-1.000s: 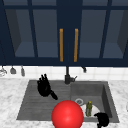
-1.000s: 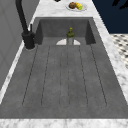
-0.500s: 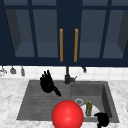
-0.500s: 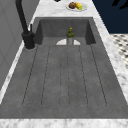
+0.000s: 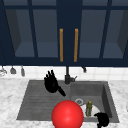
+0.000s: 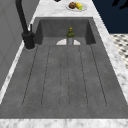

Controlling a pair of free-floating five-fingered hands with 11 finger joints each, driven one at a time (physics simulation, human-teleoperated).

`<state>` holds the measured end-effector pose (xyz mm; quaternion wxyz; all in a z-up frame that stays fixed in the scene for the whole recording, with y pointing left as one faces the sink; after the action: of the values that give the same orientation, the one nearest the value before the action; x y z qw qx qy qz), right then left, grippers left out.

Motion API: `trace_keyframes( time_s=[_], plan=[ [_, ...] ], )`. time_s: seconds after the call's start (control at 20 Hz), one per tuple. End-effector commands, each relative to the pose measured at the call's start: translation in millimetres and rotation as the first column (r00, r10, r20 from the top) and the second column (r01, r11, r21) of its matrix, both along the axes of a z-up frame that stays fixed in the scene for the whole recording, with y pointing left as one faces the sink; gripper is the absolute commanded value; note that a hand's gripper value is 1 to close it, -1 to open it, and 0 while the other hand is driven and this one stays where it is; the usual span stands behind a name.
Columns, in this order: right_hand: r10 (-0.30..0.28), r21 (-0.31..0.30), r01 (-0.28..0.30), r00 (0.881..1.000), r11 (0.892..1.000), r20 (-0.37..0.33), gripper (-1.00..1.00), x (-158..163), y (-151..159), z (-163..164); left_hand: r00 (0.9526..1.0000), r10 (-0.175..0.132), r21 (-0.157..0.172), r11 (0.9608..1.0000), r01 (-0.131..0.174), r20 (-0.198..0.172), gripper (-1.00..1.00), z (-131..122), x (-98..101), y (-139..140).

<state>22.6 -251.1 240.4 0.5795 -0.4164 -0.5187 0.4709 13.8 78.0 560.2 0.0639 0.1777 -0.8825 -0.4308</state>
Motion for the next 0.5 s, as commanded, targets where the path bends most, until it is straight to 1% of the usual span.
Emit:
trace_keyframes(
  time_s=[0.0, 0.1, 0.45],
  plan=[
    [0.0, 0.0, 0.0, 1.0, 1.0, 0.0, 0.0, 0.0, 0.0, 0.0, 0.999, 0.042, -0.125, 0.9914, -0.04, 0.015, -1.0, 0.0, 0.0, 0.0],
    [0.0, 0.0, 0.0, 1.0, 1.0, 0.0, 0.0, 0.0, 0.0, 0.0, 0.9984, 0.054, -0.129, 0.9903, -0.052, 0.014, -1.0, 0.1, -0.1, -0.8],
    [0.0, 0.0, 0.0, 1.0, 1.0, 0.0, 0.0, 0.0, 0.0, 0.0, 0.9982, 0.057, -0.142, 0.9885, -0.053, 0.02, -1.0, 0.6, 0.1, -1.4]
  ],
)
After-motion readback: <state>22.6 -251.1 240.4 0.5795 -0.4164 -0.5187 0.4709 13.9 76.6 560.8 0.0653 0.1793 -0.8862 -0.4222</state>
